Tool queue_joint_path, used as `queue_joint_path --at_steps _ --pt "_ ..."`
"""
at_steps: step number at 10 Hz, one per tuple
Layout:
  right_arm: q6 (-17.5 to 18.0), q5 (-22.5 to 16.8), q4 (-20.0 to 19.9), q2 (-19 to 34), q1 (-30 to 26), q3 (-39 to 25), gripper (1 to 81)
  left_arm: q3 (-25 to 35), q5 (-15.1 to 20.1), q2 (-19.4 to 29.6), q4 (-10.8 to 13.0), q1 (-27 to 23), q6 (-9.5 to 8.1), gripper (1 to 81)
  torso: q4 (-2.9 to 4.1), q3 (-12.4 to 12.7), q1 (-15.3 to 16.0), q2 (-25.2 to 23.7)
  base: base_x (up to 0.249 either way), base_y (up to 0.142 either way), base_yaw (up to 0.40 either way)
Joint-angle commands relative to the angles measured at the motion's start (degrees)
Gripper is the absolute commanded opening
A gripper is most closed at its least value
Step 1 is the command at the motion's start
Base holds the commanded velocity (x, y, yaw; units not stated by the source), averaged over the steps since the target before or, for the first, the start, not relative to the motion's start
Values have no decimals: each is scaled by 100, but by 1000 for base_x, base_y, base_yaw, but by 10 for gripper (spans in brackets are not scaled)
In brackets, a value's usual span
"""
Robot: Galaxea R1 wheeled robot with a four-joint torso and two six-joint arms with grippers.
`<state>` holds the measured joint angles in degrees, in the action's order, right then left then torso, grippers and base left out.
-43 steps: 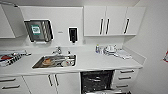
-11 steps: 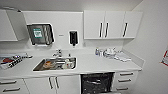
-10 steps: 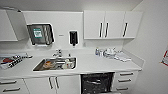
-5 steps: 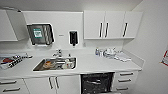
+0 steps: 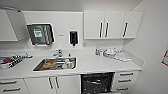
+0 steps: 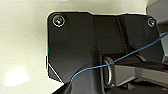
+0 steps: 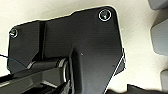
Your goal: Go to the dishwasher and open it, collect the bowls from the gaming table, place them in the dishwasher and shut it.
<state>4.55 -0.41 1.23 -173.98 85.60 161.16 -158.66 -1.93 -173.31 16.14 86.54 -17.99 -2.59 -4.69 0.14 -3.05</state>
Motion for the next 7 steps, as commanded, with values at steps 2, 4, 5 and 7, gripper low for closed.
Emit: queue_joint_path --at_steps 2,4,5,7 --pt "-6 -319 -70 28 -302 -33 811 -16 298 24 21 -265 24 811 0 -2 9 7 -91 0 0" --pt "-15 -319 -70 28 -302 -33 811 -16 298 33 12 -265 33 811 0 2 -9 0 0 0 0" --pt "-15 -311 -62 28 -302 -42 811 -16 298 42 12 -265 24 811 0 2 -14 -4 0 0 0" --pt "-15 -319 -62 28 -302 -51 811 -16 298 42 38 -273 41 811 0 2 -14 -2 0 0 119"
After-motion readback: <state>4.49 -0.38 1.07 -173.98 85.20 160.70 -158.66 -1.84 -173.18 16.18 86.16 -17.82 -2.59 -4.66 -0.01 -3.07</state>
